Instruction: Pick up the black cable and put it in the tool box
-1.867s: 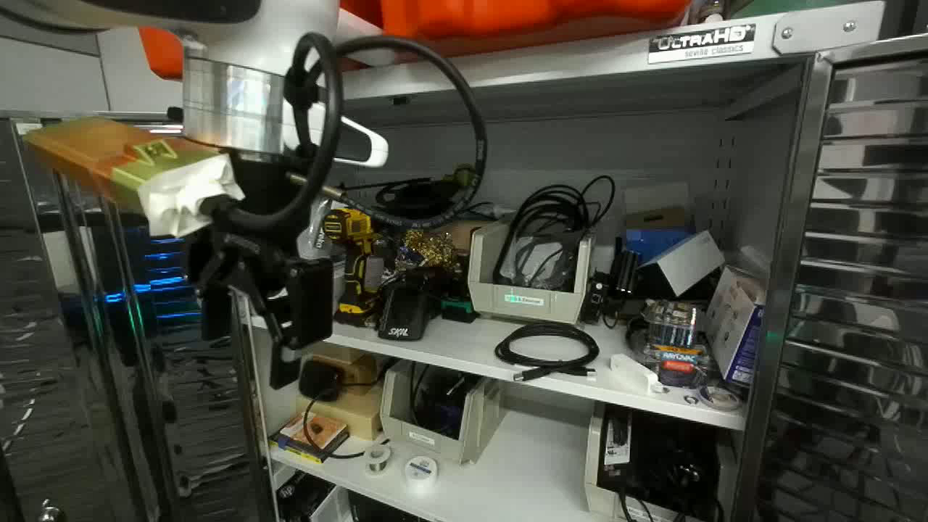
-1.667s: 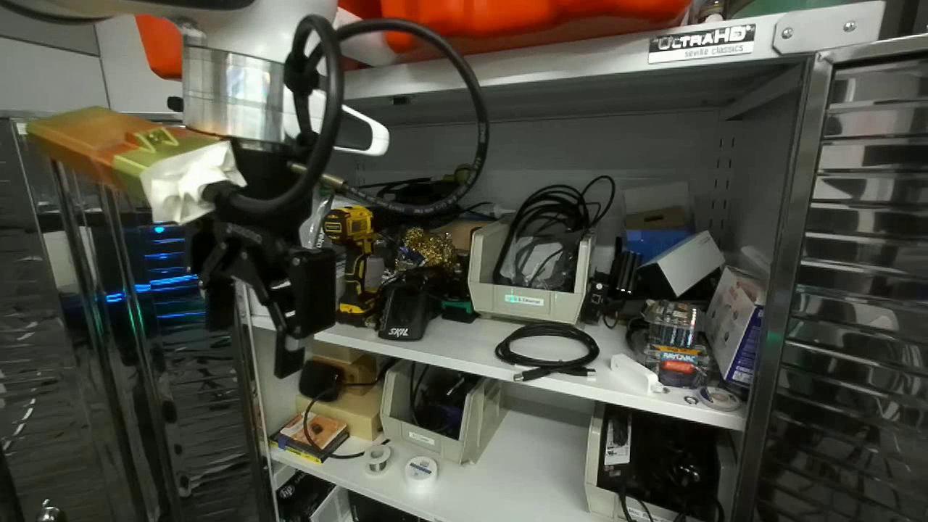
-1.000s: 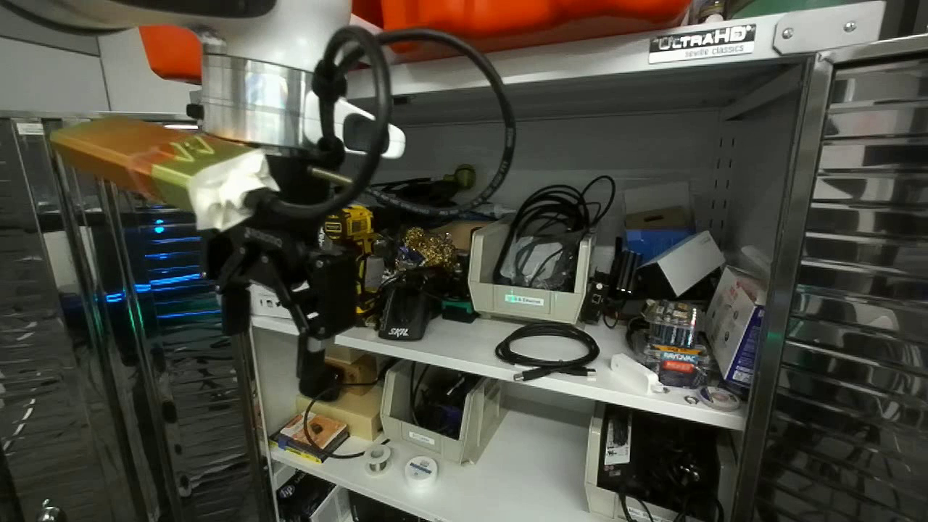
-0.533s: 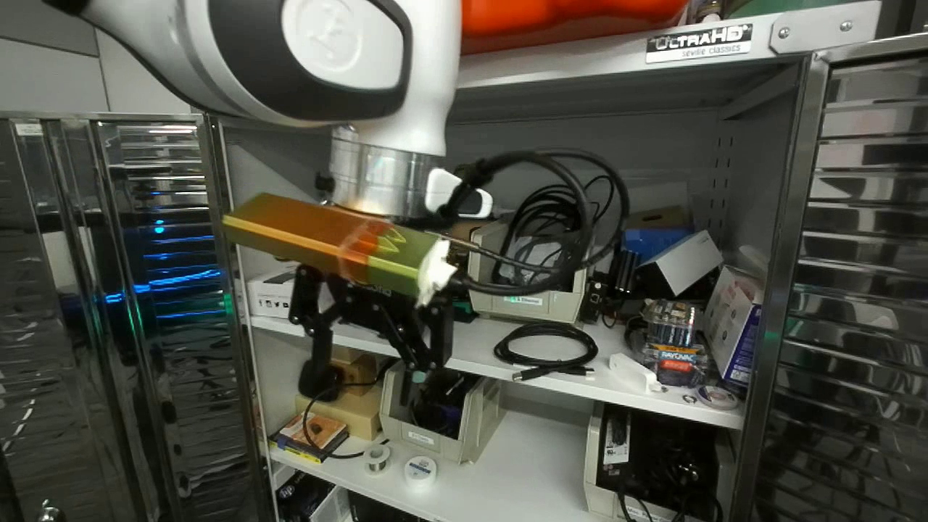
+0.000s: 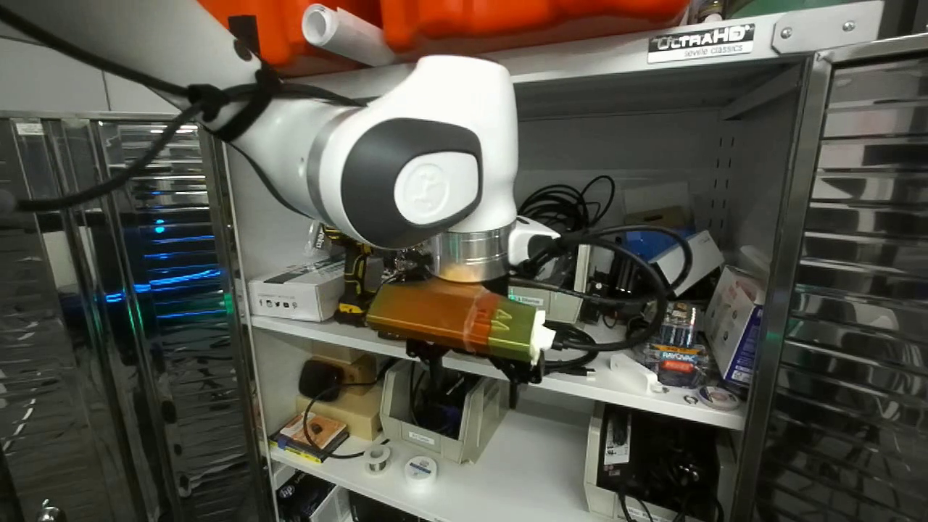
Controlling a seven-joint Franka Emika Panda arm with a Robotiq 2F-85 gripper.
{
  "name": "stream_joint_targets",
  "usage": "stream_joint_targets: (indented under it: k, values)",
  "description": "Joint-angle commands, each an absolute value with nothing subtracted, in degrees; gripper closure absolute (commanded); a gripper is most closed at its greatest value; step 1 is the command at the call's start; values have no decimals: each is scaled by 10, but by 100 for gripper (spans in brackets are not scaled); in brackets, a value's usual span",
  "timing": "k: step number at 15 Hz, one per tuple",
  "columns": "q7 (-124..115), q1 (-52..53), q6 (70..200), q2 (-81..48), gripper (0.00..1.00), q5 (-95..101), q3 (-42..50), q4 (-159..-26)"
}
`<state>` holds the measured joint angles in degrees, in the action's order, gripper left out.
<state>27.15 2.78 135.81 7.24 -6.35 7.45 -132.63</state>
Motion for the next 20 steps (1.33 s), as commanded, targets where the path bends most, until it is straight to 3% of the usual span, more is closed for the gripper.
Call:
stream_joint_targets:
  k: [1,20]
  values:
    - [245,7,1424,12,0,-77,67,-1269]
    - [-73,-7,1497,-186,0,-56,42,-1069]
